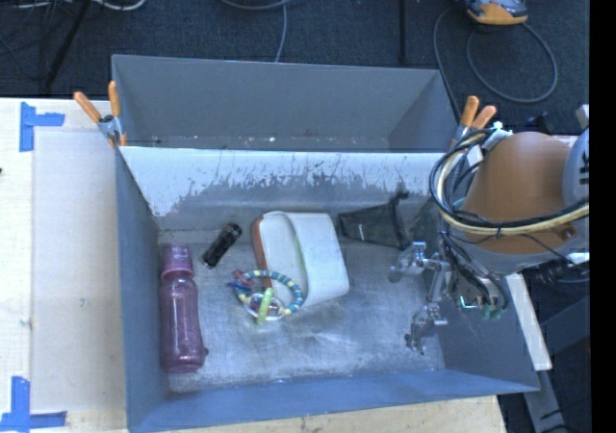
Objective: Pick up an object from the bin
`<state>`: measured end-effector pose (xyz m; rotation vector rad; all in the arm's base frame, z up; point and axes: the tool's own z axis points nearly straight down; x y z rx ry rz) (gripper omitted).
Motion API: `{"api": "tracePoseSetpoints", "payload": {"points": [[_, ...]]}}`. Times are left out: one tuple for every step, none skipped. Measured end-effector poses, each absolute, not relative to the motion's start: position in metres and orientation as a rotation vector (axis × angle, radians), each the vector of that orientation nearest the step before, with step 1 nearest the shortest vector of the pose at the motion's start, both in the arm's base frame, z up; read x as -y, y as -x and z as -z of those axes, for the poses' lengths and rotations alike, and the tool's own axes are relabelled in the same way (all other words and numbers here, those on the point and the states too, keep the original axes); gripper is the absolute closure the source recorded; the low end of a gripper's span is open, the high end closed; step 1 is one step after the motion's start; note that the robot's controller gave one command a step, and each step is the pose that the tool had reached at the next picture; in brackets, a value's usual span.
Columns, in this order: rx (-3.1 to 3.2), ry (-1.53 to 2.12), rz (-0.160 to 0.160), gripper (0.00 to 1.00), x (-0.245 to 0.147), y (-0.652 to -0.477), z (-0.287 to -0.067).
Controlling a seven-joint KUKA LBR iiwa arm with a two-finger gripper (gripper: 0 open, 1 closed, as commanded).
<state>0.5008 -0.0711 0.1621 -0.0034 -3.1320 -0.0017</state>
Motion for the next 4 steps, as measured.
{"api": "tracePoseSetpoints", "payload": {"points": [[3.141, 0.0, 0.0, 0.0, 0.071, -0.503, -0.166], [3.133, -0.1, 0.004, 0.0, 0.081, -0.503, -0.197], [3.152, -0.125, -0.004, 0.0, 0.101, -0.499, -0.181], [3.12, -0.299, 0.006, 0.0, 0.132, -0.501, -0.156]]}}
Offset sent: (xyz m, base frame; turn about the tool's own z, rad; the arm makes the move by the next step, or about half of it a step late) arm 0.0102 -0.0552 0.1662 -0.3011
